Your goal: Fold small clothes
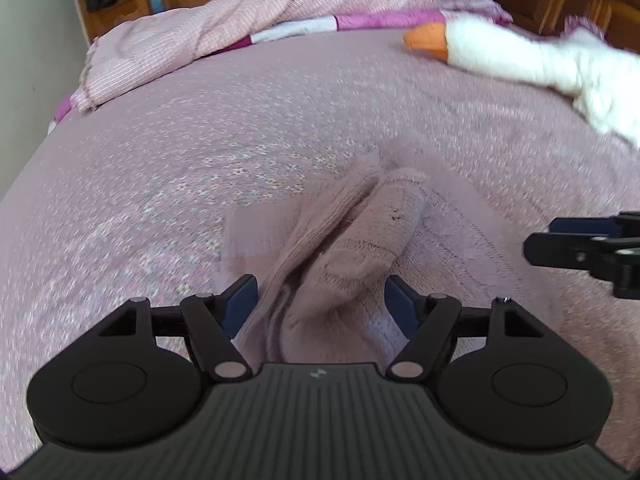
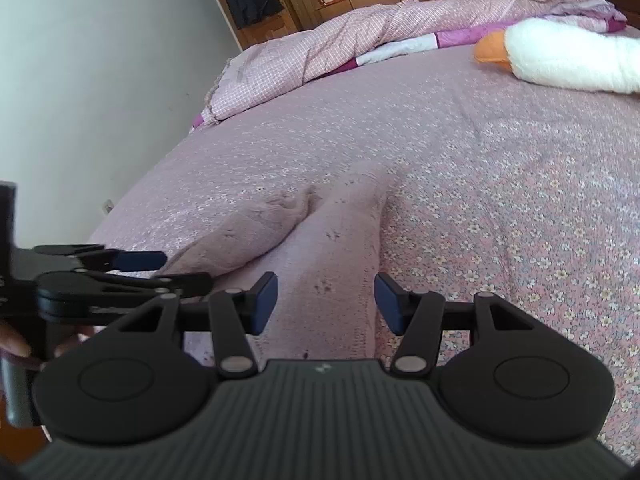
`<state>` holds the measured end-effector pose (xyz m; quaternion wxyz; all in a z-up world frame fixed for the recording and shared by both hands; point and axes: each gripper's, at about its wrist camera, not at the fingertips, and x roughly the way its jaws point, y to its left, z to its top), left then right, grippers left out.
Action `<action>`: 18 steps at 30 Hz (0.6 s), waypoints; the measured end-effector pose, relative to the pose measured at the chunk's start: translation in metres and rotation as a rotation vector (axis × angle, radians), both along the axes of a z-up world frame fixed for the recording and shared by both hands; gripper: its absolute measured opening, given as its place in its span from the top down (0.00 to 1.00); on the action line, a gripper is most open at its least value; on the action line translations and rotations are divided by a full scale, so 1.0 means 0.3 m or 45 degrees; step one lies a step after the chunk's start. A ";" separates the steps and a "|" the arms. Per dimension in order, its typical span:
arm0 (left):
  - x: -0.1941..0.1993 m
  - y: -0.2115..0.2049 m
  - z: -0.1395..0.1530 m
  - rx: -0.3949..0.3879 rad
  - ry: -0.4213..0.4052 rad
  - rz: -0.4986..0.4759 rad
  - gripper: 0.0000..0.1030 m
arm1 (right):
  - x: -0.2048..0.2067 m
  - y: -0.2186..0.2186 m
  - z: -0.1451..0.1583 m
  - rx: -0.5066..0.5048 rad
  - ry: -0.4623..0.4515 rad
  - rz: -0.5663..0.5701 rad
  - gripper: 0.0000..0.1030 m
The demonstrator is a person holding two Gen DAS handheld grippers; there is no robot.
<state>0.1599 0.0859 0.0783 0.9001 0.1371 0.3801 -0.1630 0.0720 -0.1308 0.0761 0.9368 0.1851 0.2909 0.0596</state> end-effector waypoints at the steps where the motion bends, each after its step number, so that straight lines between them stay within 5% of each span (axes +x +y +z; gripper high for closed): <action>1: 0.014 -0.011 -0.014 0.009 0.001 -0.010 0.26 | 0.001 -0.004 -0.009 0.005 0.003 -0.001 0.44; 8: 0.103 -0.005 -0.077 -0.125 -0.001 0.031 0.30 | 0.027 -0.015 -0.063 0.066 0.044 0.009 0.44; 10: 0.120 0.019 -0.088 -0.193 -0.012 0.080 0.68 | 0.037 -0.013 -0.076 0.085 0.047 0.019 0.44; 12: 0.130 0.047 -0.085 -0.222 -0.032 0.170 0.80 | 0.043 -0.008 -0.085 0.095 0.054 0.031 0.44; 18: 0.111 0.200 -0.065 -0.351 -0.109 0.416 0.81 | 0.035 0.059 -0.067 0.020 0.024 0.132 0.45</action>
